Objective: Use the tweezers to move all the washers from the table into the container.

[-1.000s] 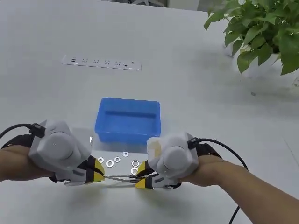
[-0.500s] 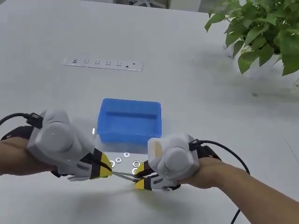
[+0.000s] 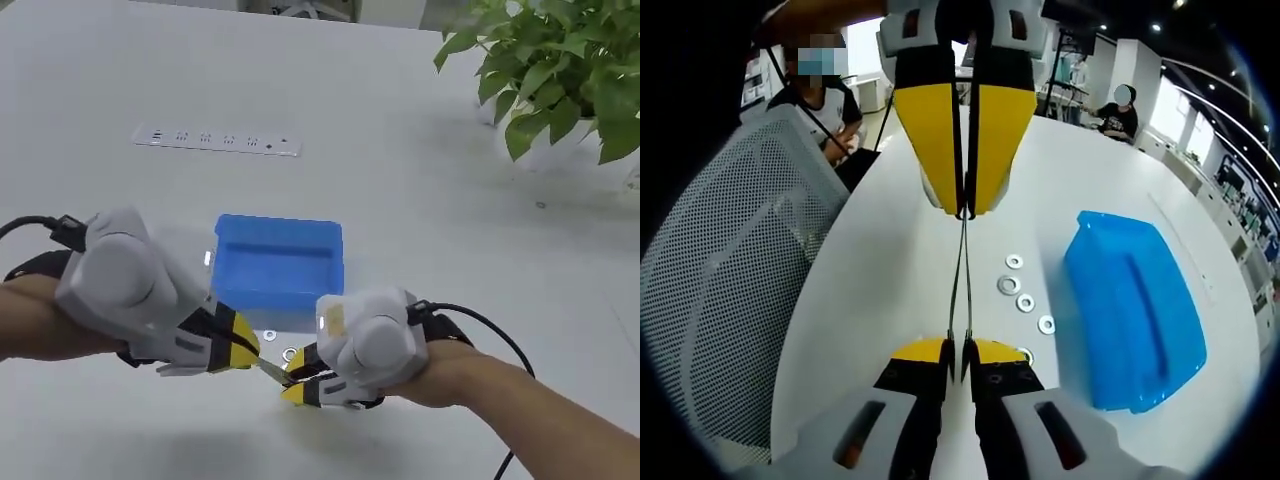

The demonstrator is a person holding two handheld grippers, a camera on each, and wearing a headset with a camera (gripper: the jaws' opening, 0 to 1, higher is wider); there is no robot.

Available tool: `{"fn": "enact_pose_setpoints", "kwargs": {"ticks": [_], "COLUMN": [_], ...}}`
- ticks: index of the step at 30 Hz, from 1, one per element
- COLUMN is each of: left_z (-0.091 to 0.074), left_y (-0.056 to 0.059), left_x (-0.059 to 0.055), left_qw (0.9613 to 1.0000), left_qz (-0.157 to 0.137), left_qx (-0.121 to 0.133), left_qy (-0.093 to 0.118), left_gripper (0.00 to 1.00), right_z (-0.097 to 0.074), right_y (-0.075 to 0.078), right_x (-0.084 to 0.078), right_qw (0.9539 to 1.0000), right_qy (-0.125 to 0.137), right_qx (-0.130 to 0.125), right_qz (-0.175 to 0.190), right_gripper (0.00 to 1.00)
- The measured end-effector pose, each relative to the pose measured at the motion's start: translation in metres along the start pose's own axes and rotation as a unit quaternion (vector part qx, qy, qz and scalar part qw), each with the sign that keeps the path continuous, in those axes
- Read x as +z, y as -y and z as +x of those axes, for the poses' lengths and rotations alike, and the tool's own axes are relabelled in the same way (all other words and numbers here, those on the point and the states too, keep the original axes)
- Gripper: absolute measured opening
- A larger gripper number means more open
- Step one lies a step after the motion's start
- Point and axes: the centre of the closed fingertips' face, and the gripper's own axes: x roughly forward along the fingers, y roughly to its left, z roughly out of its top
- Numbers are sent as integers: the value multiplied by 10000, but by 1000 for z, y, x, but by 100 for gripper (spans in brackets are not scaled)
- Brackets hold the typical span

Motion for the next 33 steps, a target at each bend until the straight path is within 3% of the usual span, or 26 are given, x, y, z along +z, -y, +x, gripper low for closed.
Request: {"fn": "enact_pose_setpoints", "kwargs": {"ticks": [6,12,20,26,33], "left_z": [-3,0,10,13,16], "left_y": [-1,2,7,4,1], "left_x": [12,17,16,19,15], "left_qw": [9999,9997,9995,9992,9990], "left_qz": [46,90,164,144,79], "left_qx": [23,7,-105,-83,-68], "left_qy": [143,207,254,375,439], "left_gripper": [5,5,5,6,8], "right_z": [0,3,7,5,5], "right_y": [2,1,-7,-6,-5], "right_x": [9,12,5,5,5], "right_qw": [9999,9997,9998,9997,9997], "right_qy": [113,188,168,210,234], "right_qx": [-58,-116,-79,-108,-104], "right_qz": [-34,-59,-9,22,27], "right_gripper": [10,11,10,10,10]}}
